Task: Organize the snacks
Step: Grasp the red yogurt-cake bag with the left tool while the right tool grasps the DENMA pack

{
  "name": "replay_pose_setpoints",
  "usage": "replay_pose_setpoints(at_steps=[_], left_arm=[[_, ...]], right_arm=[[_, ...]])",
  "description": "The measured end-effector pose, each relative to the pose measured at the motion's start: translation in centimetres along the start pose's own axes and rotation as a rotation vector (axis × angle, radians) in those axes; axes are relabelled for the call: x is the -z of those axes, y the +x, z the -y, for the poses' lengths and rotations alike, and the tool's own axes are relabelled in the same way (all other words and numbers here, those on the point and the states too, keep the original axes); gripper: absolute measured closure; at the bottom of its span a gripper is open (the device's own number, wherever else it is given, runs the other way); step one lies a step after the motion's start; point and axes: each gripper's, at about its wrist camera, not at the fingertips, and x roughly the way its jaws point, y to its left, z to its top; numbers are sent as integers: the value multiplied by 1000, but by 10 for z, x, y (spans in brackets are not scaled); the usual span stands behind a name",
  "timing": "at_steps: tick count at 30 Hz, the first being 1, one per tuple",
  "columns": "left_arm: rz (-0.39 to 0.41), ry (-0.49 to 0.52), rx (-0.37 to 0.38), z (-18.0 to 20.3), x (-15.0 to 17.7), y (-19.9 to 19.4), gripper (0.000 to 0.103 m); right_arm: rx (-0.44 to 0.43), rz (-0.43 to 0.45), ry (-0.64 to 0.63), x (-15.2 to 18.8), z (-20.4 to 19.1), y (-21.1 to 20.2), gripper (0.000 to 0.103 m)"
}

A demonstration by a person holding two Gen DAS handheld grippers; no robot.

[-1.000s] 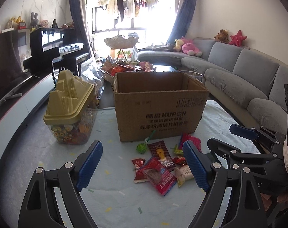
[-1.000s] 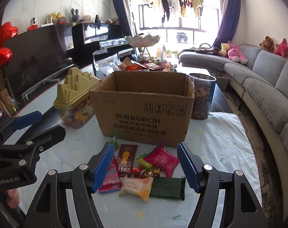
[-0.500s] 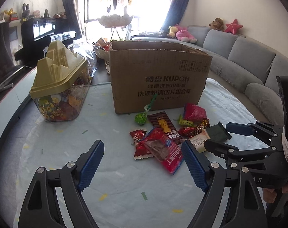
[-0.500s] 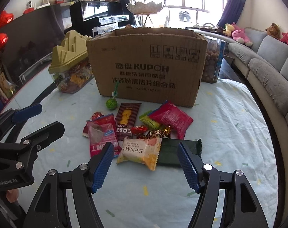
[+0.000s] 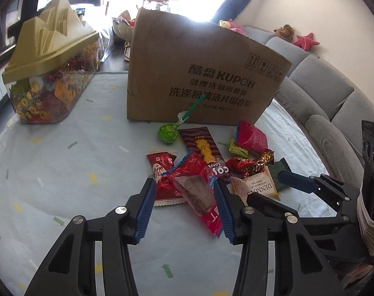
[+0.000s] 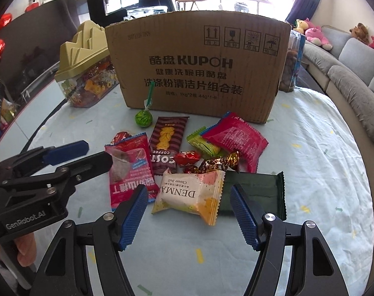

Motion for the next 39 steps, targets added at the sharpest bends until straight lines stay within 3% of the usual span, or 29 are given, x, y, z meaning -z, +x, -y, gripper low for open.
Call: replay_pose_setpoints(at_steps=[2,10,16,18,24,30,35,39], left_arm=[[-13,-16,12,0,-1,4,63],[-27,-39,2,5,-6,14,65],[-47,-40,8,12,-4,16,65],[-63,-37,12,15,-4,19,66],[-83,-19,-8,28,-2,26,64],[-92,32,-58,50,-4,35,48],[-100,90,-140,63,-2,42,48],[-108,90,-149,65,3,46,52]], right_arm=[[2,-4,3,-1,1,3,34],[-19,-20,14,-3,-3,14,35],[8,-19,19,-3,0,18,56],[6,-18,32,-3,4,16,58],[17,17,58,2,16,5,59],[54,36,96,6,38,-10,59],[57,34,142,14,56,-15,59],[51,32,152,18,61,-16,59]])
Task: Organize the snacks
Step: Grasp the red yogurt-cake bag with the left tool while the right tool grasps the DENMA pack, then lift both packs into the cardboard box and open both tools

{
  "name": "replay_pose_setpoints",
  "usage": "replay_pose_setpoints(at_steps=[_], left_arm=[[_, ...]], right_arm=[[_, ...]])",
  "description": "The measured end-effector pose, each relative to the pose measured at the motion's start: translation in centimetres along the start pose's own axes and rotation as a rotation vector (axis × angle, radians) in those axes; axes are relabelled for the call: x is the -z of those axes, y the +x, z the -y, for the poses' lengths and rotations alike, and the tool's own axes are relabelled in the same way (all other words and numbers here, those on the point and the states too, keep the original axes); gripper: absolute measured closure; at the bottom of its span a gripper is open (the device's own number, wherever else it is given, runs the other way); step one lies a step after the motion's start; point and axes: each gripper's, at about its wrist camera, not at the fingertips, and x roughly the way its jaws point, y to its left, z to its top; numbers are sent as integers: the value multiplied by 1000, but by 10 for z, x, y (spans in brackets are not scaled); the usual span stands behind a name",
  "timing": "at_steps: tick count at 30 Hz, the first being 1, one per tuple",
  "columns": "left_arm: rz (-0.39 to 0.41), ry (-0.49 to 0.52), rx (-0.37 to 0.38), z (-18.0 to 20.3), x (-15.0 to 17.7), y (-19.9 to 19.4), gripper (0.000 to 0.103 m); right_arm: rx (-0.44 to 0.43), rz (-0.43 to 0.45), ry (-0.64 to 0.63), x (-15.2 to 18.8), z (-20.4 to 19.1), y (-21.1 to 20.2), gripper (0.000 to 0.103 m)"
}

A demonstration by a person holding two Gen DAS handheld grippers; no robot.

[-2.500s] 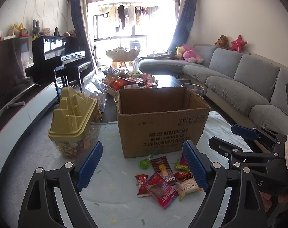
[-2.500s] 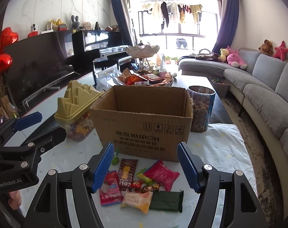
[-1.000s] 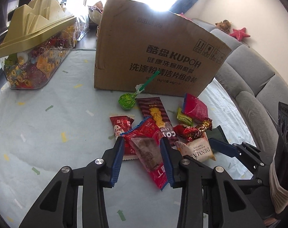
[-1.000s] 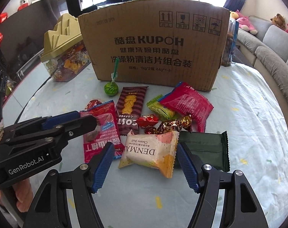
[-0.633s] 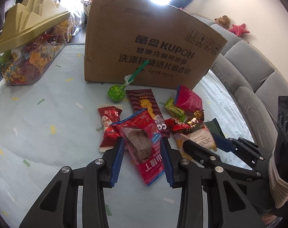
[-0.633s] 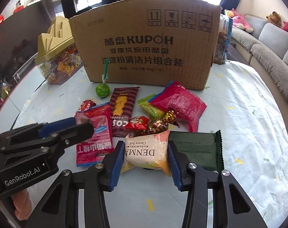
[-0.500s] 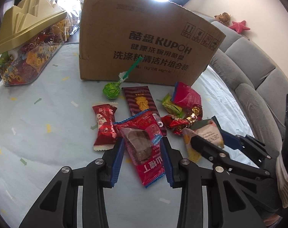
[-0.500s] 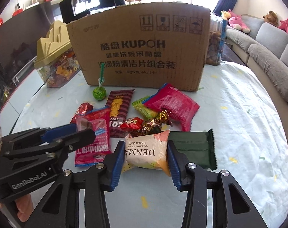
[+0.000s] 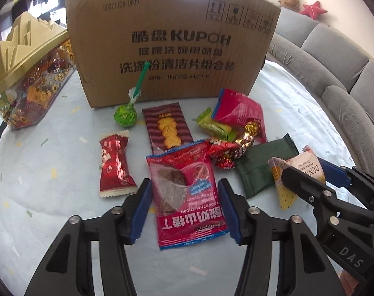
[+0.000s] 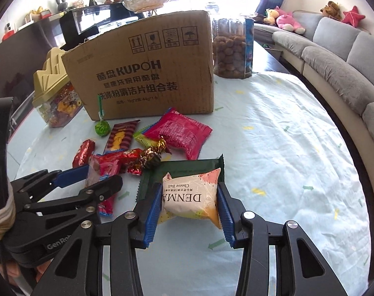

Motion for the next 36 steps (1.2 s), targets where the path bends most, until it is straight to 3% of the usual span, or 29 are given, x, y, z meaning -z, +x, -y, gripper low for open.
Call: replay_pose_setpoints(at_steps=[5,19,29,36], left_arm=[[5,-16,18,-7,2,-7,62],[111,-31,29,-23,5,-61,62],[231,-10,11,-24,-25,-99,62],[298,-8,-5,-30,-60,-117,62]], right_arm=[[-10,0,-8,2,-4,0,59],[-33,39,-38,-2,-18,-21,59],[-44,120,-54,-27,-25,-46,59],[-46,202,-86,-62,-35,-63,59]])
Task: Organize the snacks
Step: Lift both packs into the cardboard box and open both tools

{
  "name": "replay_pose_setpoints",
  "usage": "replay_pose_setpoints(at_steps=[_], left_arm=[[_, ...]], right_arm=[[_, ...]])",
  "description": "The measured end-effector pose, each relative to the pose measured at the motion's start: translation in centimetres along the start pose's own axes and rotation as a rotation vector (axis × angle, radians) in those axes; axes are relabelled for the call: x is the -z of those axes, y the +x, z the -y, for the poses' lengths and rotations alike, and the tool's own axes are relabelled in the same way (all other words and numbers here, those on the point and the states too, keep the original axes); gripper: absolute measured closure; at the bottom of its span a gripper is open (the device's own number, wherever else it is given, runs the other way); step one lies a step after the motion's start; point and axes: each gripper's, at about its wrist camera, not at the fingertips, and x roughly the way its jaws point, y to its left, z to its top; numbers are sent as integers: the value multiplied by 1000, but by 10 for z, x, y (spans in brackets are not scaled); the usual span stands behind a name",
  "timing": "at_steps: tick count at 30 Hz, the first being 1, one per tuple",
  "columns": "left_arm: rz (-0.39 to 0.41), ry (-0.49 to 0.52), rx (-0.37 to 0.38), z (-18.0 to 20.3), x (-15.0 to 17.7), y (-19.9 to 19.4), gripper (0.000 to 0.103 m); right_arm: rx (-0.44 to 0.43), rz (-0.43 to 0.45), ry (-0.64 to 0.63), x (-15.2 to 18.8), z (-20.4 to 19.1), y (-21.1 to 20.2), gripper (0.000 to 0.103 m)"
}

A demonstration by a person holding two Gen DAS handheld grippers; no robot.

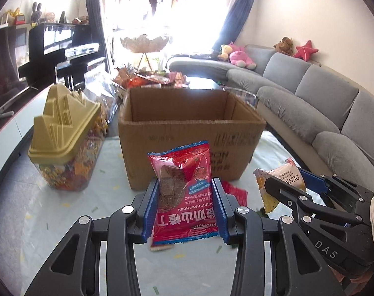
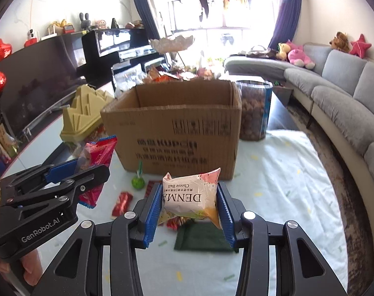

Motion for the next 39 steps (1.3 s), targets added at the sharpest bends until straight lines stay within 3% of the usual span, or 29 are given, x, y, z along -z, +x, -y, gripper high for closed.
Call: replay_pose_setpoints(at_steps=[9,21,39], left_arm=[[51,26,-21,-9,-41,-1,62],[54,40,-44,-20,-81,19,62],[-28,16,-44,-36,-117,87,62]], right_arm=[[2,82,-42,-48,-8,-2,59],[-5,111,-61,-99,-11,17,58],[8,53,-41,-136,-2,81,58]])
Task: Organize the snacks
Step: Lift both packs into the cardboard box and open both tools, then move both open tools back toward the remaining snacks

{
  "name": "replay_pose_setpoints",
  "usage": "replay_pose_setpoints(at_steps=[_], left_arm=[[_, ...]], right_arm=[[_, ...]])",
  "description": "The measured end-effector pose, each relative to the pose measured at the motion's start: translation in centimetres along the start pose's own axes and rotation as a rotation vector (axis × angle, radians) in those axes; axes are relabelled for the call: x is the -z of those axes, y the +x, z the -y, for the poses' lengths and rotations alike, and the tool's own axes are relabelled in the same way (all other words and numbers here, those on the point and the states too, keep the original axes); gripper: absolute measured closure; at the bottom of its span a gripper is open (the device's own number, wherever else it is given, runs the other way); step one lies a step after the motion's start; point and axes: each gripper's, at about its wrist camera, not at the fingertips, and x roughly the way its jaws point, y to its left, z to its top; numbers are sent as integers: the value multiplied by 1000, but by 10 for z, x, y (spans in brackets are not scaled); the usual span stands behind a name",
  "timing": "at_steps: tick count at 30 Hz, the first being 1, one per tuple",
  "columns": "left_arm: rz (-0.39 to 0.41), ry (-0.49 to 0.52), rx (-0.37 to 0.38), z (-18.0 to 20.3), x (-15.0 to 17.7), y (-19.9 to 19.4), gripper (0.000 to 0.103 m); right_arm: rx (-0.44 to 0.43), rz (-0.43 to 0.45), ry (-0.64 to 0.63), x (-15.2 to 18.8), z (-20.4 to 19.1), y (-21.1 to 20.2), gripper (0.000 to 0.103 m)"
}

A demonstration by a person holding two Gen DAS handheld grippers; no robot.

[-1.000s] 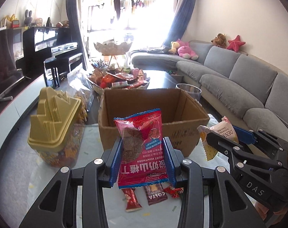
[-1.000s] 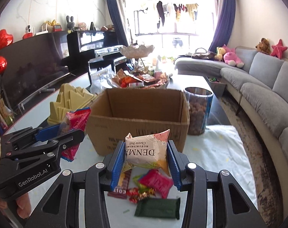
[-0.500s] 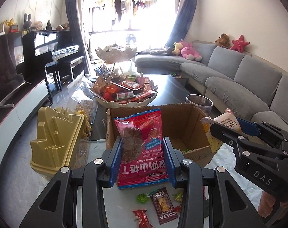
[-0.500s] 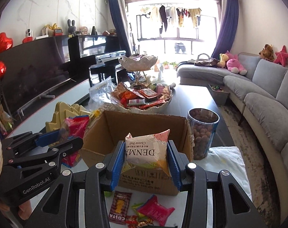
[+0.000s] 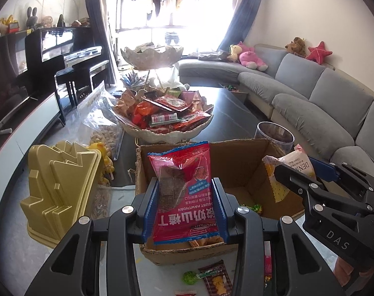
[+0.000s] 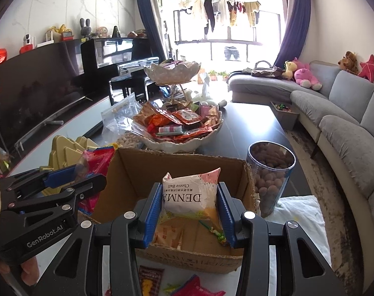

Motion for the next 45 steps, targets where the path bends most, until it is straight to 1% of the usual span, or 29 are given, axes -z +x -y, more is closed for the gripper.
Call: replay_pose_setpoints(at_steps=[2,3,4,6,7,9,12,13,16,19,21,23,25,29,34,35,36,37,45], left_arm=[[-15,14,-7,1,-3,7,60],[-18,17,-20,1,-3,9,52],[-13,16,-35,0,-3,8,42],[10,14,-53,-1,-1,2,36],[14,21,-59,-2,1,0,33],[21,34,-76,-1,4,-6,31],[40,43,-93,1,8,-20,27],[51,40,-89,1,10,-26,26],[67,32,-74,1,15,-42,23],[81,19,-76,3,22,-57,20],[82,24,-70,5,27,-67,20],[88,26,-74,8,32,-76,19],[95,26,-82,10,39,-85,16],[110,29,-111,16,52,-102,13],[108,19,-113,18,66,-115,9],[104,18,-115,18,68,-116,9],[98,16,-117,18,72,-117,9],[94,16,-118,18,75,-118,8],[70,14,-138,16,103,-122,6]], right_arm=[[3,-6,3,-1,2,5,58],[7,-11,3,-2,3,8,58],[15,-12,4,-2,5,10,52],[34,-17,19,-2,9,13,44],[37,-14,28,-1,10,13,44],[38,-10,32,2,13,10,44],[49,-8,28,6,12,3,36],[47,-2,26,8,11,0,36],[43,15,13,14,7,-13,36],[32,31,11,20,5,-28,36],[29,41,14,23,4,-38,36],[23,48,14,26,3,-47,36],[20,55,10,29,2,-55,36],[15,62,14,38,0,-69,36],[2,64,20,51,-3,-82,36],[3,65,19,54,-4,-84,34],[4,65,17,56,-5,-86,31],[4,65,16,59,-7,-88,30],[28,60,-15,79,-14,-97,30]])
